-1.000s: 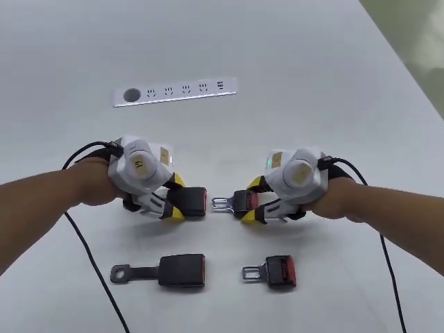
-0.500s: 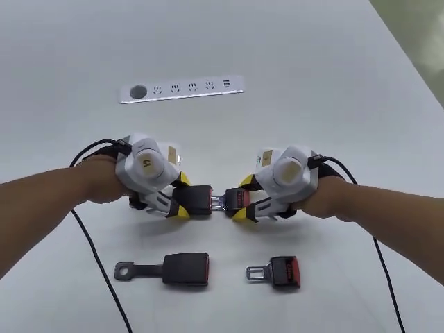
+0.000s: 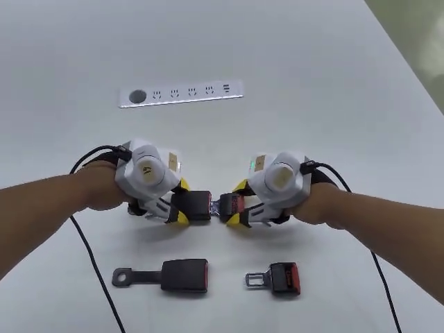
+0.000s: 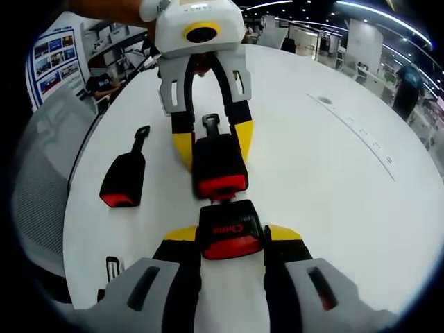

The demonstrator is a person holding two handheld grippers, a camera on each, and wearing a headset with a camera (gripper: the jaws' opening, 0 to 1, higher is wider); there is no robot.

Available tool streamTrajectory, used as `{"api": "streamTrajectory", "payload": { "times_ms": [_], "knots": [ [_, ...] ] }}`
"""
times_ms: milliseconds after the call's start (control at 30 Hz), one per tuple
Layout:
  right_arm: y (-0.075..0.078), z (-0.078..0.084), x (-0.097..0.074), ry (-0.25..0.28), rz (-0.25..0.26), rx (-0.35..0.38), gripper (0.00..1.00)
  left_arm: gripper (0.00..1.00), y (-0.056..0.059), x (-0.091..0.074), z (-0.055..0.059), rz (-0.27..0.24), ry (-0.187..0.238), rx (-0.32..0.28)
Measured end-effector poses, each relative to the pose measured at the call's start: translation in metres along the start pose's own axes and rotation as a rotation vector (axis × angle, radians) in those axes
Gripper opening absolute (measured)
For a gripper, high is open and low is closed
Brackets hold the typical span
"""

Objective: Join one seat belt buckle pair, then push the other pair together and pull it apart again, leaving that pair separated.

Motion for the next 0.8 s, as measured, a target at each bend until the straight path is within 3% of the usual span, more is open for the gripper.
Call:
{"api": "streamTrajectory", "payload": {
  "times_ms": [267,800],
  "knots": [
    [-0.0028,-0.0072,0.0033,0.013,0.012,0.005,0.32,0.33,-0.0005,0.0020,-0.0035,0.004,-0.014,0.025],
    [0.0007,-0.0021,0.0034,0.019,0.003,0.004,0.33,0.34,0.0062,0.0021,-0.0054,0.010,0.000,0.015]
  ]
}}
Point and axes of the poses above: the centre of the closed fingertips' face, and the gripper's own axes: x roughly forward along the fingers, y roughly to its right, z roughly out of its underside, the point moved 2 cm from there along -x, roughly backward along the fingers, and after that the axes turned 6 degrees about -z, right-handed, at the moved point
